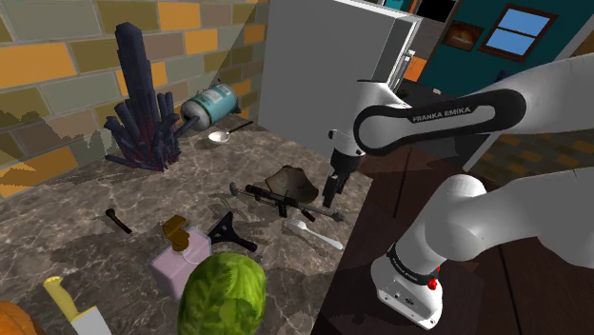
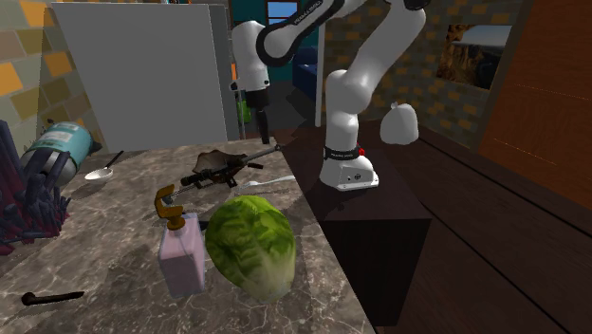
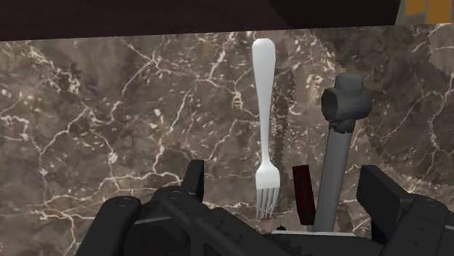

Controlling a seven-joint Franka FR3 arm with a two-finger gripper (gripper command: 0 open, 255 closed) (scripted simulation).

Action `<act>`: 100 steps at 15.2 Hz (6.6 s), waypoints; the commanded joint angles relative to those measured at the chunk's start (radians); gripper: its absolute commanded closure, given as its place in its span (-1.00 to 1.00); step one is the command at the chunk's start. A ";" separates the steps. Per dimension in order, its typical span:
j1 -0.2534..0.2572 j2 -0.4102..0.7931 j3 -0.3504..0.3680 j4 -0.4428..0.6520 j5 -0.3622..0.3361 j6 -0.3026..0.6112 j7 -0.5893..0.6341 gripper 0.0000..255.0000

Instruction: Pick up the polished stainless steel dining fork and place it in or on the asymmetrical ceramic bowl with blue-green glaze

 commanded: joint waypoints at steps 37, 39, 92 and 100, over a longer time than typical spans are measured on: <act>0.143 0.358 0.001 -0.104 0.202 0.467 -0.108 1.00; 0.130 0.312 0.007 -0.103 0.179 0.421 -0.088 1.00; -0.026 0.644 -0.112 0.405 0.019 0.215 -0.193 1.00; -0.030 0.621 -0.115 0.420 0.008 0.179 -0.186 -1.00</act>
